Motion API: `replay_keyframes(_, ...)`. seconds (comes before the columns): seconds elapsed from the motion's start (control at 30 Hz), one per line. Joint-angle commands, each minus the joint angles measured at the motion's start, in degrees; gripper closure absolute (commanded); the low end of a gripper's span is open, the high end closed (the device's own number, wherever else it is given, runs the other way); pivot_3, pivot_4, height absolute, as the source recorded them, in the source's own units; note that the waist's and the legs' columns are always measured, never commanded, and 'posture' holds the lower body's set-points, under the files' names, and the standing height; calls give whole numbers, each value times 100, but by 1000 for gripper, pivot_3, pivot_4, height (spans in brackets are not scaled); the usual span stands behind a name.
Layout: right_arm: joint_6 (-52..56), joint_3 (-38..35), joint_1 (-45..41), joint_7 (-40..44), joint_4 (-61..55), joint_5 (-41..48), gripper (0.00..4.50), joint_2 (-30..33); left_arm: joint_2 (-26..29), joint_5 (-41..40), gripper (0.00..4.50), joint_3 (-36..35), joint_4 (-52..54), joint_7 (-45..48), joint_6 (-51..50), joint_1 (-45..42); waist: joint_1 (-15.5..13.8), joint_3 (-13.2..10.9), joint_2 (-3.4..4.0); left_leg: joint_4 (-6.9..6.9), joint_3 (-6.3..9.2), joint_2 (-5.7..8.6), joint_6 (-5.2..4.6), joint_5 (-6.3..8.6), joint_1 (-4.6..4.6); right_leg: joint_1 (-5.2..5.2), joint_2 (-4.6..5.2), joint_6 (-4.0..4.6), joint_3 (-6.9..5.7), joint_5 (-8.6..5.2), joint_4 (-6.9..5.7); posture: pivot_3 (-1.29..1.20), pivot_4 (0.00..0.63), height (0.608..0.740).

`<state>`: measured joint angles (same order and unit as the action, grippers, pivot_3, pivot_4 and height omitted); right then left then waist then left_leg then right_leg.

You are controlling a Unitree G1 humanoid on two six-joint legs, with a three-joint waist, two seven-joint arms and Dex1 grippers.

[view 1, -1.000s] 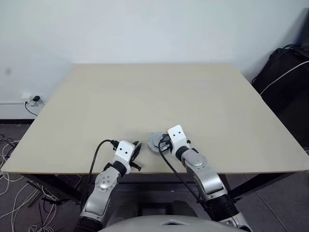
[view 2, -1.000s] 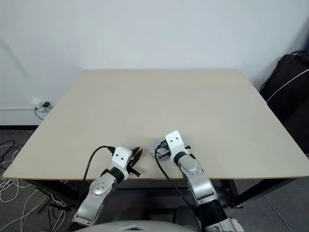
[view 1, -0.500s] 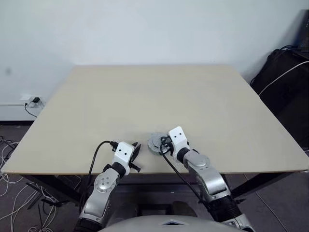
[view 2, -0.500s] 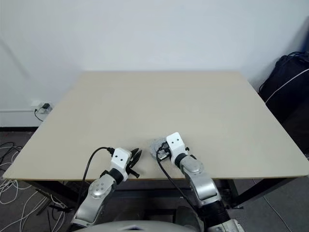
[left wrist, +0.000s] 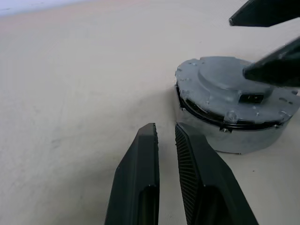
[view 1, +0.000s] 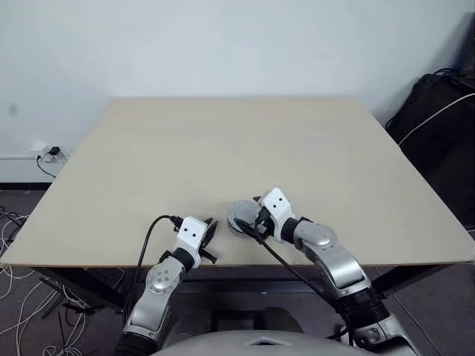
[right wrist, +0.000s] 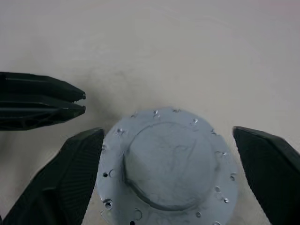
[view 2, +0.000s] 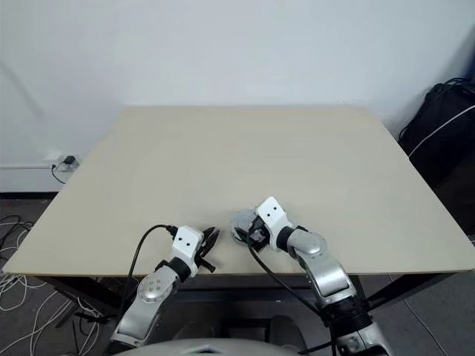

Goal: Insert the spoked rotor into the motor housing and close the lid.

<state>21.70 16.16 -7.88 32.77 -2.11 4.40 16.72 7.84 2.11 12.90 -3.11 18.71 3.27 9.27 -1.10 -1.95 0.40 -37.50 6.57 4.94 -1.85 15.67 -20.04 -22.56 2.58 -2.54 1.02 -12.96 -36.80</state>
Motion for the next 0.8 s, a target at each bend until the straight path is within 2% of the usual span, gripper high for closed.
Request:
replay_keyframes(0.03,-222,65,-262,63,177,-105,21,-35,-22,-33,3849,-39,100,-45,137,-49,-2,-1,1,0,0,0,0,0,-1,-1,0,0,0,0,0,0,0,740)
replay_keyframes(0.33,-526,153,-639,176,892,-276,21,-110,15,-21,3849,-107,282,-140,101,52,-2,-4,2,3,-1,0,0,0,-1,-4,0,0,0,1,0,0,0,740)
replay_keyframes(0.6,-336,112,-681,442,1231,-216,21,-83,26,-7,3849,-136,419,-175,58,124,-11,-5,4,4,0,1,0,1,0,-3,0,0,0,0,-1,0,0,740)
replay_keyframes(0.67,-278,30,-631,451,1205,-120,420,-112,27,-6,3849,-134,442,-179,46,135,-10,-5,4,4,0,1,0,1,0,-4,0,1,1,0,-1,0,0,740)
replay_keyframes(0.77,-128,-59,-541,479,1067,27,1246,-127,29,-9,3849,-119,466,-168,15,129,-12,-5,3,4,0,1,0,1,-1,-4,1,0,1,0,0,0,0,740)
replay_keyframes(0.8,-88,-75,-520,473,1030,54,1248,-134,31,-12,3849,-115,472,-160,7,129,-21,-5,3,4,0,1,0,1,-1,-3,1,0,1,0,0,0,0,740)
